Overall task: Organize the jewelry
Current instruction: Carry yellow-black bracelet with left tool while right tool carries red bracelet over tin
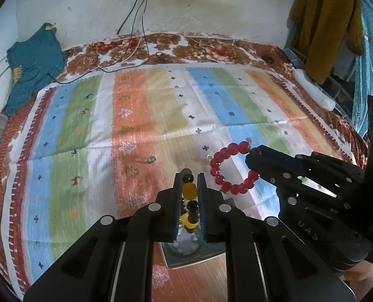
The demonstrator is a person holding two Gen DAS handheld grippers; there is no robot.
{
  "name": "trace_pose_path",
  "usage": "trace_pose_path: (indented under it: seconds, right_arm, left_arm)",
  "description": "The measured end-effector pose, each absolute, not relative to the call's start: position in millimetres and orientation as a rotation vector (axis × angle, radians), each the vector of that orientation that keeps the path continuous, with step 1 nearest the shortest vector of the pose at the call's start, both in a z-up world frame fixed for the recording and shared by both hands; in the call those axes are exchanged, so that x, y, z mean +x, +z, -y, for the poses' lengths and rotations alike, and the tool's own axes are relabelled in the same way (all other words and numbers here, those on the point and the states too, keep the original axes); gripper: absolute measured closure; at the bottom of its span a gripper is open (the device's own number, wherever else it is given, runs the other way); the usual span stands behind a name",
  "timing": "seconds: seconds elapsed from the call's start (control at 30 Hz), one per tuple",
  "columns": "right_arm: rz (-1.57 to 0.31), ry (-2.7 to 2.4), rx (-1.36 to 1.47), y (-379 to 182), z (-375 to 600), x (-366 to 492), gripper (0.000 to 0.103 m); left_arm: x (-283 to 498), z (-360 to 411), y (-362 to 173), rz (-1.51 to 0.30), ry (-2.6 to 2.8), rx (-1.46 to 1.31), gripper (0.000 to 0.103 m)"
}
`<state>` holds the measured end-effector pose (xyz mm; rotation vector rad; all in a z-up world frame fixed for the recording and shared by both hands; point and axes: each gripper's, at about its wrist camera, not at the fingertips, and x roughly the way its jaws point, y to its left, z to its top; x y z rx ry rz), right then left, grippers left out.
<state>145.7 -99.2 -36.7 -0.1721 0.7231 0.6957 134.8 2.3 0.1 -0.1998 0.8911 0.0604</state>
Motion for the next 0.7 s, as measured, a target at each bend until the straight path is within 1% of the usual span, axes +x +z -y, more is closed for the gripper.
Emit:
trace_pose_path:
  seconds: [0.7]
  right_arm:
    - [-0.714,0.725,-0.173,-38.8,115.3,102.6,0.089]
  left_arm:
    - [92.8,22.1,2.3,-0.864,0.007,-0.163,0.091]
